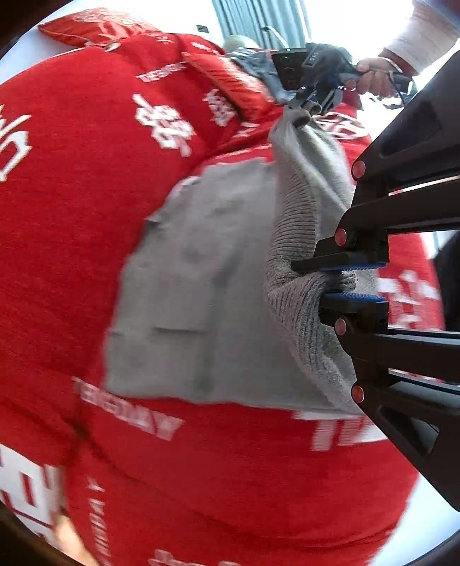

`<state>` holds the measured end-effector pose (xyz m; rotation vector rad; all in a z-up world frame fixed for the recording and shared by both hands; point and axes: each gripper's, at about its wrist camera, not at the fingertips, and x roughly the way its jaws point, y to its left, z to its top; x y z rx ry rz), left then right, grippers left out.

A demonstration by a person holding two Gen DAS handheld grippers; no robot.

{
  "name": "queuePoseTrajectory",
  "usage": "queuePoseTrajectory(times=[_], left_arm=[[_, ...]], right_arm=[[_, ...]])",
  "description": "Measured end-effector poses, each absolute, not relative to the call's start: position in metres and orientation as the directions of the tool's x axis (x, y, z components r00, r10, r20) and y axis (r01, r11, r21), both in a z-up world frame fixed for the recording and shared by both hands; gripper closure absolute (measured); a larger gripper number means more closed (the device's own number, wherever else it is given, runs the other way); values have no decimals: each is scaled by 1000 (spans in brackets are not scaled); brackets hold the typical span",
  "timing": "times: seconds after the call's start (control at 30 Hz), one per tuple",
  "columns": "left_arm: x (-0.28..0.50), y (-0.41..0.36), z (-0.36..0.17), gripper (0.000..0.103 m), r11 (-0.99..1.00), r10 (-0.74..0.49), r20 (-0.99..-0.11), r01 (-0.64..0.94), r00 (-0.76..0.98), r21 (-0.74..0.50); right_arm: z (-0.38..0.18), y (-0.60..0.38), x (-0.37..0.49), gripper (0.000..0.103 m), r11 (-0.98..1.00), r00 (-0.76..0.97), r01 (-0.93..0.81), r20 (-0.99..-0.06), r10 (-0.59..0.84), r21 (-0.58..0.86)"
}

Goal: Fold small clothes
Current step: 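Grasp the sweater hem with both grippers and lift it, then fold the held hem up over the sweater body and release both grippers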

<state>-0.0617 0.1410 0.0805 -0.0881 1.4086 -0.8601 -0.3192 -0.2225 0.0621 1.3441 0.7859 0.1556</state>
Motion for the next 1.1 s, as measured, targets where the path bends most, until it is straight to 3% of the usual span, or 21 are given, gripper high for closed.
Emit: queuePoseTrajectory(times=[0.27, 0.53, 0.57, 0.6, 0.63, 0.67, 0.7, 0.73, 0.77, 0.97, 1.1], left_arm=[[14, 40, 52, 92, 766, -499, -865, 494, 57, -410], [38, 4, -4, 92, 868, -271, -959, 452, 84, -205], [38, 4, -5, 80, 874, -254, -964, 447, 82, -192], [37, 6, -2, 59, 878, -239, -967, 444, 90, -176], [36, 8, 3, 47, 884, -222, -968, 442, 118, -149], [35, 9, 7, 33, 886, -215, -967, 444, 136, -135], [34, 11, 13, 31, 885, -206, -966, 450, 158, -115], [33, 11, 19, 31, 881, -192, -965, 464, 177, -90], [32, 12, 22, 31, 876, -185, -965, 476, 185, -76], [40, 6, 18, 31, 827, -141, -976, 561, 168, -23], [53, -8, -9, 31, 810, -120, -989, 585, 86, -47]], right_arm=[[35, -310, -232, 94, 221, 774, 350, -413, 479, 911], [-21, -339, -191, 94, 277, 665, 498, -567, 486, 822], [-26, -340, -189, 90, 286, 648, 514, -585, 488, 808], [-29, -341, -188, 90, 296, 632, 529, -603, 487, 795], [-28, -341, -186, 88, 314, 616, 543, -624, 481, 779], [-24, -342, -184, 80, 344, 597, 550, -646, 476, 761], [-21, -342, -186, 72, 370, 585, 549, -660, 471, 750], [-12, -341, -185, 54, 423, 565, 542, -688, 456, 726], [-4, -341, -184, 47, 464, 555, 531, -705, 442, 709], [24, -334, -177, 47, 749, 430, 442, -849, 306, 494], [-1, -341, -165, 47, 723, 397, 470, -853, 339, 507]])
